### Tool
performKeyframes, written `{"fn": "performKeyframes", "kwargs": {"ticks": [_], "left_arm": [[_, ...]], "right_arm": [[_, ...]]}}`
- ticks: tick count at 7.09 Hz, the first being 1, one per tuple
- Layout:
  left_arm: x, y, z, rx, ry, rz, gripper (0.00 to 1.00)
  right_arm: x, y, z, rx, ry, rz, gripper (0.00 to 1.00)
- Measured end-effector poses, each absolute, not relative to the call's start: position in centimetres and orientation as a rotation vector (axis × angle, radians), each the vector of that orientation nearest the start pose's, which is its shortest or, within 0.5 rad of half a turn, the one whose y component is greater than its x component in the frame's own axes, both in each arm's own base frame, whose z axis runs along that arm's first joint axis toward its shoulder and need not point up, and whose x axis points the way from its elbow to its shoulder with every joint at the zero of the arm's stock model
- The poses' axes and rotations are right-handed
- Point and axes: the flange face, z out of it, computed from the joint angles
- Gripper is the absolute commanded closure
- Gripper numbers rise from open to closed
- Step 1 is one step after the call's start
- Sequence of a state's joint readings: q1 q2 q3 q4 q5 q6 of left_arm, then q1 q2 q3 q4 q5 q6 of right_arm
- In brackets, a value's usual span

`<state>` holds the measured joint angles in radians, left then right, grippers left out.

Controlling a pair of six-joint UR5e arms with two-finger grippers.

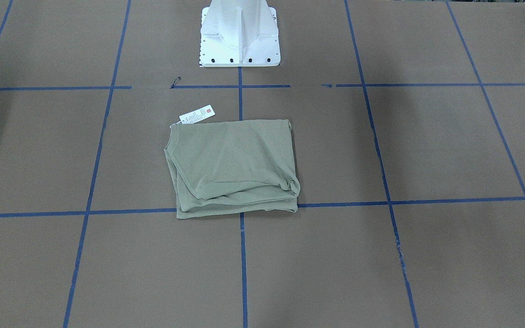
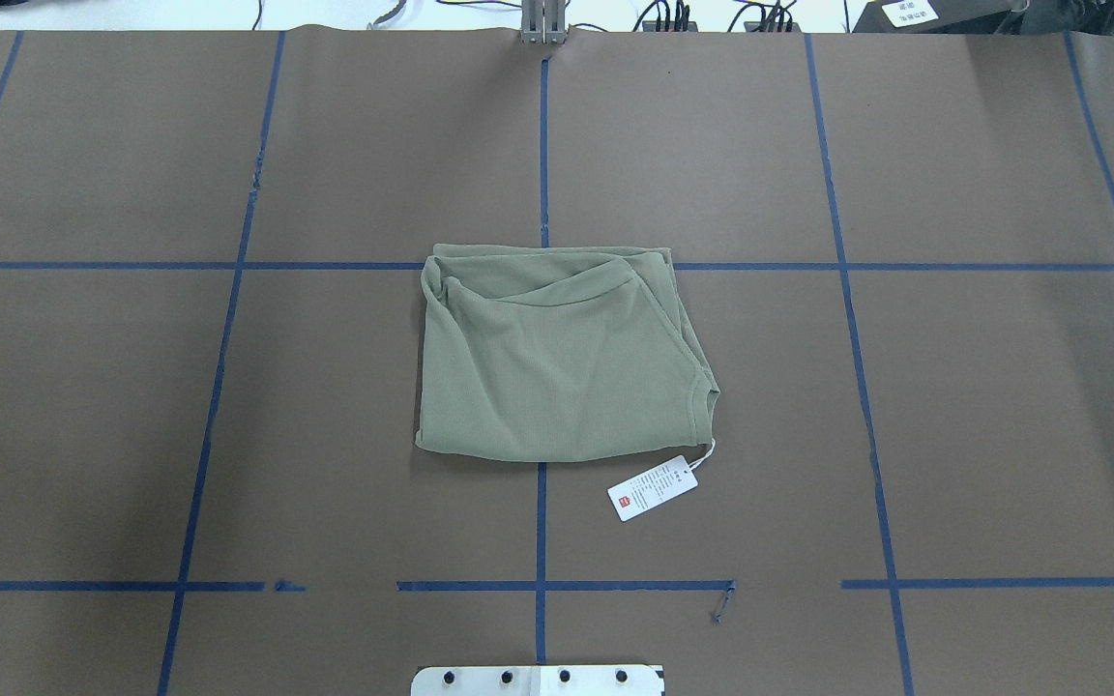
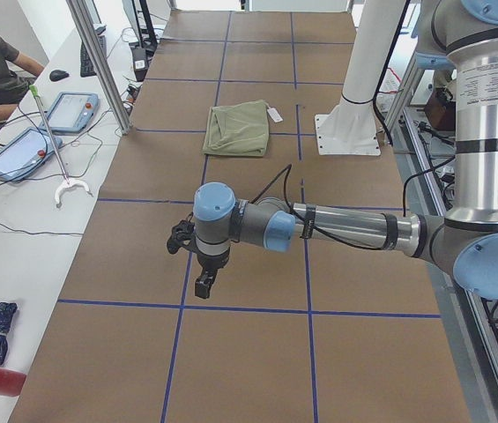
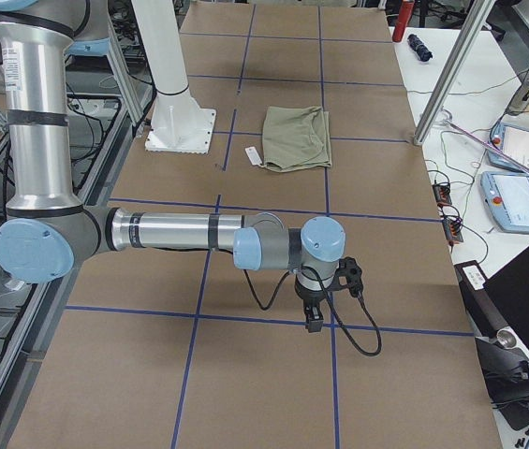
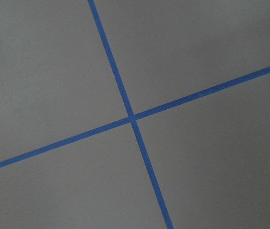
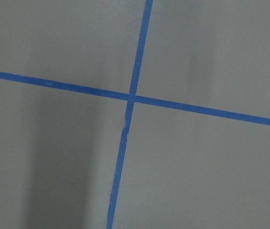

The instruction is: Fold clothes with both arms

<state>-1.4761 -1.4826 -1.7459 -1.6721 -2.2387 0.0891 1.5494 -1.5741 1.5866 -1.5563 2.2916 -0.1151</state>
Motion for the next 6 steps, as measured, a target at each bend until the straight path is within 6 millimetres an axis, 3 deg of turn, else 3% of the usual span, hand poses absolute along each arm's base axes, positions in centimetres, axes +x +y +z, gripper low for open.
{"fn": "performKeyframes", "kwargs": {"ticks": [6], "left_arm": [[-3.9, -45.7, 64.3, 0.096, 0.673, 0.229, 0.0]], "right_arm": [[6.8, -47.5, 66.7, 0.033, -0.789, -0.071, 0.0]]}}
